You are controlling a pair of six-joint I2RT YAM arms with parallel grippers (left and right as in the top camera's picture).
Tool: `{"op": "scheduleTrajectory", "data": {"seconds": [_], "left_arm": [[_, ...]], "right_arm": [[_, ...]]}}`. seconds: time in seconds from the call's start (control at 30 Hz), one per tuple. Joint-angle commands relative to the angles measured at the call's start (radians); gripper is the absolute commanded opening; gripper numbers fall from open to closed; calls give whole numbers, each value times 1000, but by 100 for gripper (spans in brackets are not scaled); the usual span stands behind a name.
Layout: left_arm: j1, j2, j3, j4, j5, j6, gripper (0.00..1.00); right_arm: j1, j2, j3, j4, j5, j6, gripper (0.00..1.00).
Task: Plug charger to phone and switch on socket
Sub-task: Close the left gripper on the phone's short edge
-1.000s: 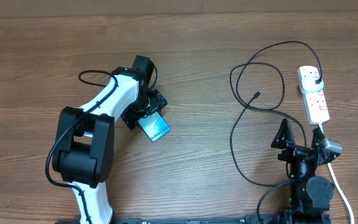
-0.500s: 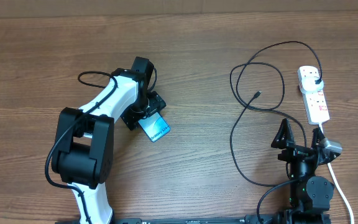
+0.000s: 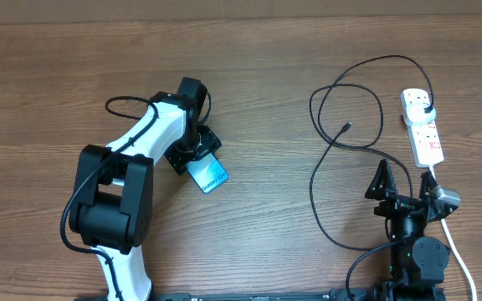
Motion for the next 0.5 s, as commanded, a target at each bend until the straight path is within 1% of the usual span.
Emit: {"op": "scheduleTrajectory", "data": {"seconds": [0.0, 0.07, 0.1, 0.13, 0.17, 0.2, 0.37, 0.47], "left_arm": [[-12, 20, -10, -36, 55, 5, 75], [-12, 20, 7, -56, 55, 10, 79], [-12, 20, 21, -72, 52, 10, 79], [-12, 20, 34, -86, 50, 11, 77], [-12, 20, 67, -109, 51, 32, 71], [-12, 20, 85, -124, 49, 35, 69], [-12, 20, 168, -191, 35, 37, 68], [-11, 20, 214, -233, 35, 58, 68]], "right_arm": [[1, -3, -10, 5, 5, -8, 100], [2, -3, -10, 5, 5, -8, 100], [1, -3, -10, 5, 5, -8, 100], [1, -3, -10, 5, 5, -8, 100], [2, -3, -10, 5, 5, -8, 100], [1, -3, -10, 5, 5, -8, 100], [2, -3, -10, 5, 5, -8, 100], [2, -3, -10, 5, 5, -8, 100]]}}
